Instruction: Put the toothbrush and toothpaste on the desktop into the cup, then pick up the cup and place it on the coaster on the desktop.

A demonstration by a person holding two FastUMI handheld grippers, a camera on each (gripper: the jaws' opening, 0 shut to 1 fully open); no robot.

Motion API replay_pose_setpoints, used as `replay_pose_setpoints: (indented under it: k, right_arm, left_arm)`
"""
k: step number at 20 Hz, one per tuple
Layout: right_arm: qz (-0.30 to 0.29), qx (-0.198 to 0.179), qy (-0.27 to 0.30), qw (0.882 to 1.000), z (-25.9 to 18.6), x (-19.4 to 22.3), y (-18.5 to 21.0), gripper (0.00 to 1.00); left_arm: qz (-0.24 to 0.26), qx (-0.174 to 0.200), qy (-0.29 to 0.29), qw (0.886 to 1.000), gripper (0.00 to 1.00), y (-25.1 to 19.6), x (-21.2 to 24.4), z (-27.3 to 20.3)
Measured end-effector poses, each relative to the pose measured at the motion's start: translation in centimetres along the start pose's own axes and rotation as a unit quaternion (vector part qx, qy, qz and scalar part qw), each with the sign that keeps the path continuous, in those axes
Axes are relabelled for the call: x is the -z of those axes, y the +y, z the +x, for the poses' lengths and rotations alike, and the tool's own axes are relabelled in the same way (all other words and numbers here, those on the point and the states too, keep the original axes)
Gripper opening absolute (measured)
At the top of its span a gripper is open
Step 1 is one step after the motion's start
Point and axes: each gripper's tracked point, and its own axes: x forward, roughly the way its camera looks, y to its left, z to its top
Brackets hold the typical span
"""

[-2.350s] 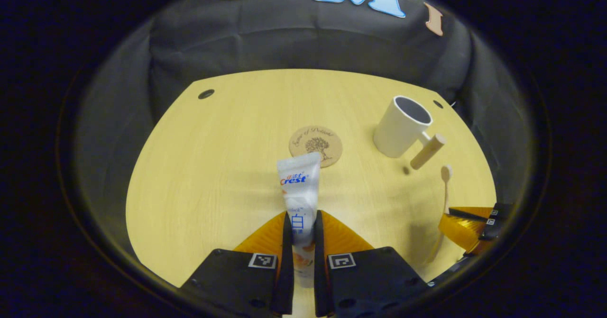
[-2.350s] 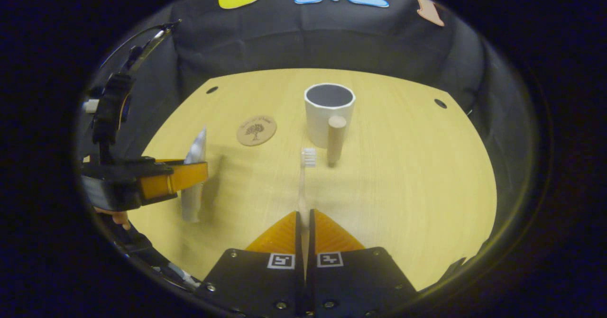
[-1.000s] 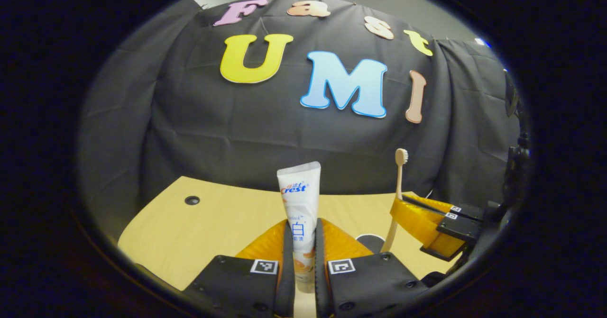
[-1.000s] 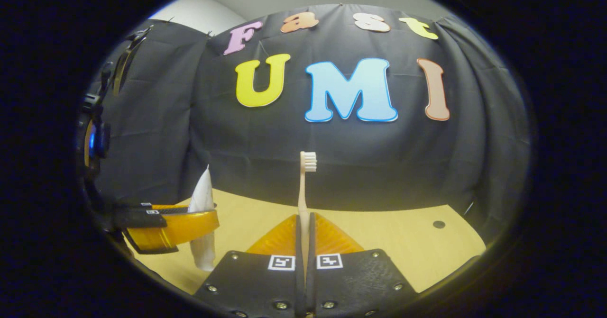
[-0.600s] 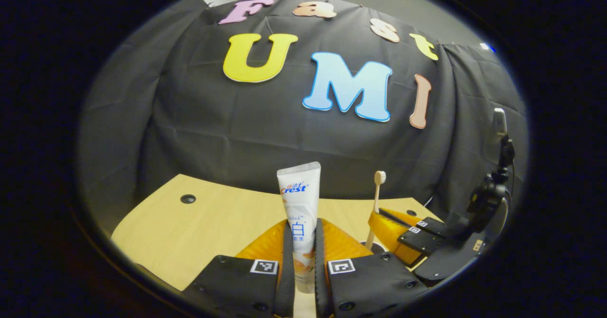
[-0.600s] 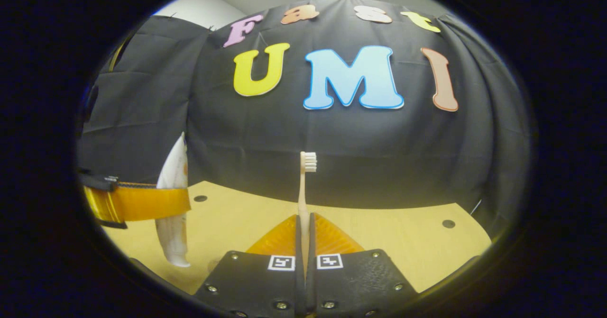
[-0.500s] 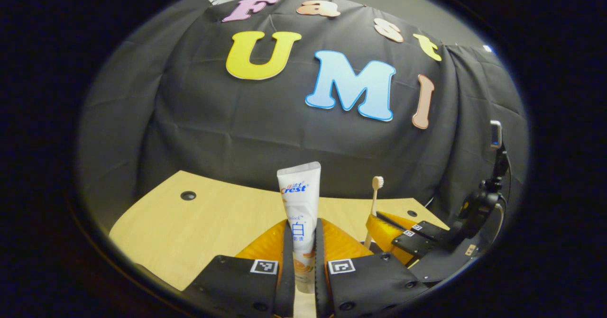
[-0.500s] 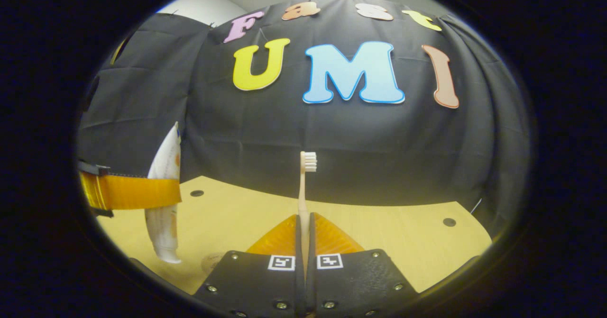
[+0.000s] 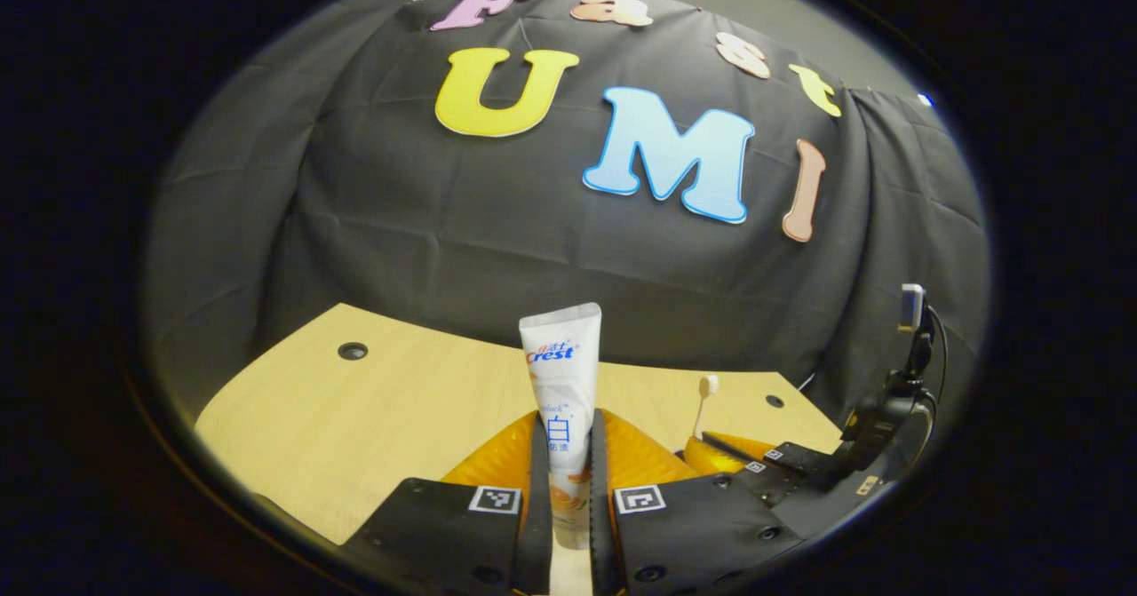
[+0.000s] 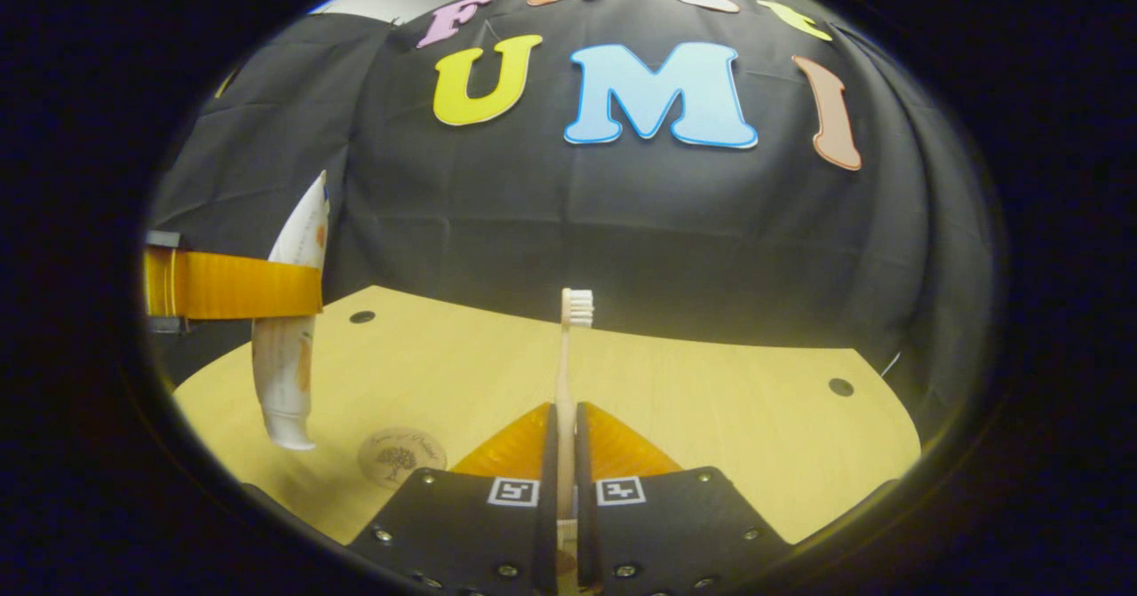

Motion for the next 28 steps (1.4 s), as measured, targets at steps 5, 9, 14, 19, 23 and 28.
replay_pose_setpoints:
  k: [5, 9, 14, 19, 23, 28]
  right_arm:
    - [-0.007, -0.009, 0.002, 1.0, -1.1, -0.1, -0.3, 0.53]
    - [0.001, 0.001, -0.005, 1.0, -2.8, -1.3, -1.2, 0.89]
    - [0.006, 0.033, -0.033, 0.999, -6.0, -3.8, -4.2, 0.87]
    - [0.01, 0.071, -0.04, 0.997, -9.4, -5.1, -8.5, 0.86]
    - [0.008, 0.091, -0.034, 0.995, -11.4, -4.8, -11.0, 0.89]
    - [0.013, 0.09, -0.013, 0.996, -12.4, -3.1, -12.3, 0.87]
  left_arm:
    - [-0.011, 0.002, 0.003, 1.0, 0.23, -0.5, 0.4, 0.4]
    - [-0.018, 0.013, -0.004, 1.0, 0.24, -1.8, 0.1, 0.6]
    - [-0.046, 0.048, -0.028, 0.997, 0.24, -5.0, -1.3, 1.1]
    - [-0.087, 0.068, -0.053, 0.992, 0.24, -8.0, -1.8, 2.7]
    - [-0.1, 0.068, -0.071, 0.99, 0.23, -9.1, -1.8, 5.0]
    - [-0.104, 0.057, -0.057, 0.991, 0.24, -10.1, 0.8, 7.4]
